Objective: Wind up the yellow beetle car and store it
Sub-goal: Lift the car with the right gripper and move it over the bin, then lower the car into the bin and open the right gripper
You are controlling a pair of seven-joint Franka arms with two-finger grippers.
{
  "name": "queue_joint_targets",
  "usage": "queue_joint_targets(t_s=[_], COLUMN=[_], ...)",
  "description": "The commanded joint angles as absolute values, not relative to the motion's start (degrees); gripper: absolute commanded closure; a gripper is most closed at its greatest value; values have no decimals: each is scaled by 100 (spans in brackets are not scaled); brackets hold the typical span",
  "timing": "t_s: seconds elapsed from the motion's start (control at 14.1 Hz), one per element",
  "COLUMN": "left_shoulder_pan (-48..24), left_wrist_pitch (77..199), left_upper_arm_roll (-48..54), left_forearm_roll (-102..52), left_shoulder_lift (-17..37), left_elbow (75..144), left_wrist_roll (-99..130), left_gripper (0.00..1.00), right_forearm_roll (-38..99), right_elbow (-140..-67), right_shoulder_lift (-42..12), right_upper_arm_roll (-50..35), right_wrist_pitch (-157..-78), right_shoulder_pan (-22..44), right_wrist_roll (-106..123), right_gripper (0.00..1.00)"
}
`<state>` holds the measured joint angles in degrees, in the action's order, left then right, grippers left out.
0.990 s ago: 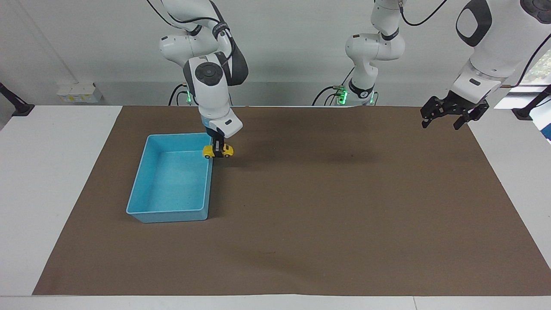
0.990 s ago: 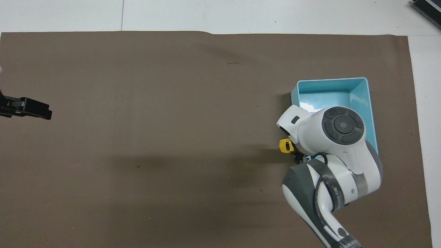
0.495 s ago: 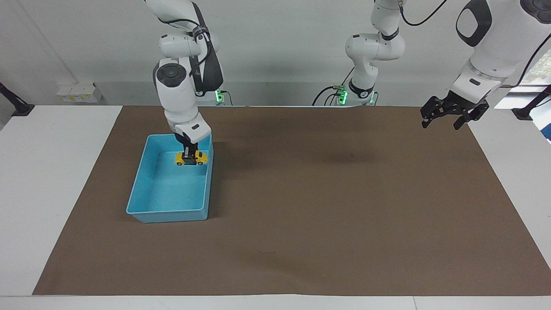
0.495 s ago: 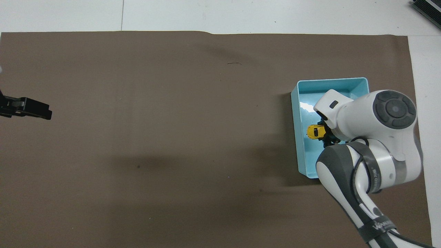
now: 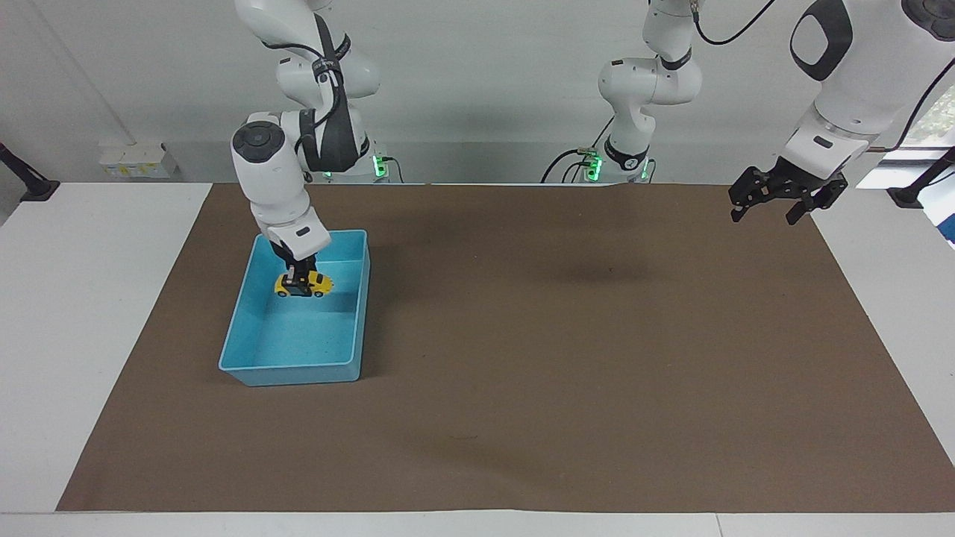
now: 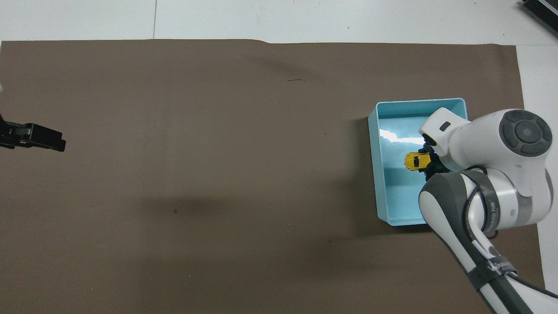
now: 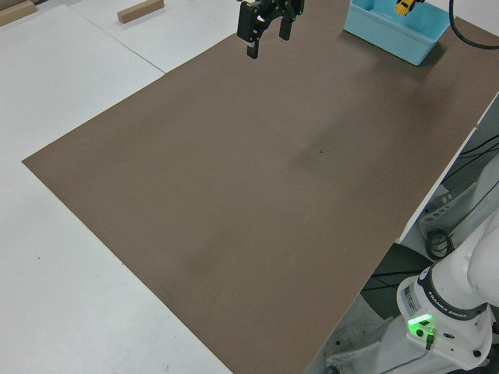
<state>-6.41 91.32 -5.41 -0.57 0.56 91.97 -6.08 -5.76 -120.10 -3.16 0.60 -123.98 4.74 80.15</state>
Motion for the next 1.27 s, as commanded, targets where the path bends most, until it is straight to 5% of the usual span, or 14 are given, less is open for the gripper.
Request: queue_joint_targets(t_s=[0.0,0.92,1.13,1.2], left_shoulder_pan=[-554,-554,-554,-554], left_wrist_pitch=[9018,9018,9018,9018], left_upper_arm_roll=[-466,-466,-466,-466], left_forearm_roll=[62,62,62,62], left_shoulder_lift=[44,35,44,44], left_elbow=[9132,9132,9132,9132], left_wrist_roll=[-545,-545,-545,-545], left_gripper=[0,0,0,0], right_forearm_roll=[-650,-624,-580,-563], right_elbow=[-12023,-12164,-12173,-12164], right_shoulder_lift=[-553,-1160,-1169,-1169], right_upper_arm_roll=[9,0,0,0], right_wrist_pitch=[-12612,-12981,-12981,-12981], right_shoulder_pan=[352,360,360,378], right_wrist_roll=[8165,8306,8279,8271], right_gripper=[93,89,76,58])
